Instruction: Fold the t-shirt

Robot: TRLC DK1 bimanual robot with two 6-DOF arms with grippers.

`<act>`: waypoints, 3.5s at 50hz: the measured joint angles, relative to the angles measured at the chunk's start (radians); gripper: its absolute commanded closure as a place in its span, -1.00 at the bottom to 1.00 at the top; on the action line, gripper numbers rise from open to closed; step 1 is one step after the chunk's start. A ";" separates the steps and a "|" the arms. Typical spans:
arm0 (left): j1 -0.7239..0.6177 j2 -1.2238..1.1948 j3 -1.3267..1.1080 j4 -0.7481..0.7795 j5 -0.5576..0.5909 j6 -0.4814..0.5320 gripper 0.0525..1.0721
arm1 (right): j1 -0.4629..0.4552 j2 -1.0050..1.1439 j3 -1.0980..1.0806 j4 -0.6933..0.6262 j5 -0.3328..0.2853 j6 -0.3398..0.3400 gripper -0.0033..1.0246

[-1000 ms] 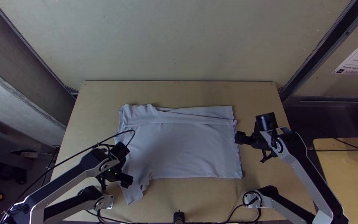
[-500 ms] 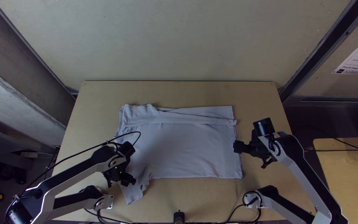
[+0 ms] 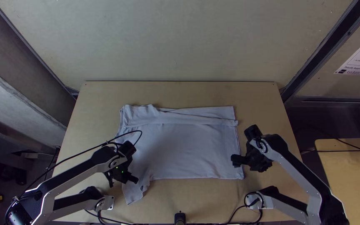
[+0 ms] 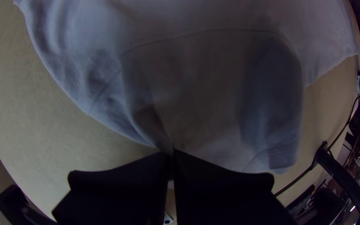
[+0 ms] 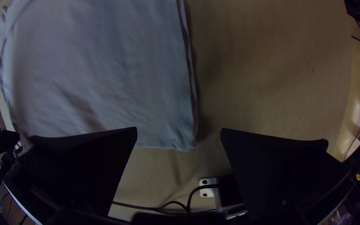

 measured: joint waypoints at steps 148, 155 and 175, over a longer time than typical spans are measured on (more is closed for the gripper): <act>0.566 0.563 0.904 -0.048 0.026 0.379 0.94 | -0.163 0.706 0.815 0.091 0.024 -0.092 0.94; 0.566 0.632 0.971 -0.047 0.023 0.379 0.94 | -0.169 0.760 0.878 0.091 0.024 -0.094 0.94; 0.565 0.900 1.113 0.035 0.000 0.369 0.13 | -0.171 0.907 1.022 0.092 0.063 -0.109 0.57</act>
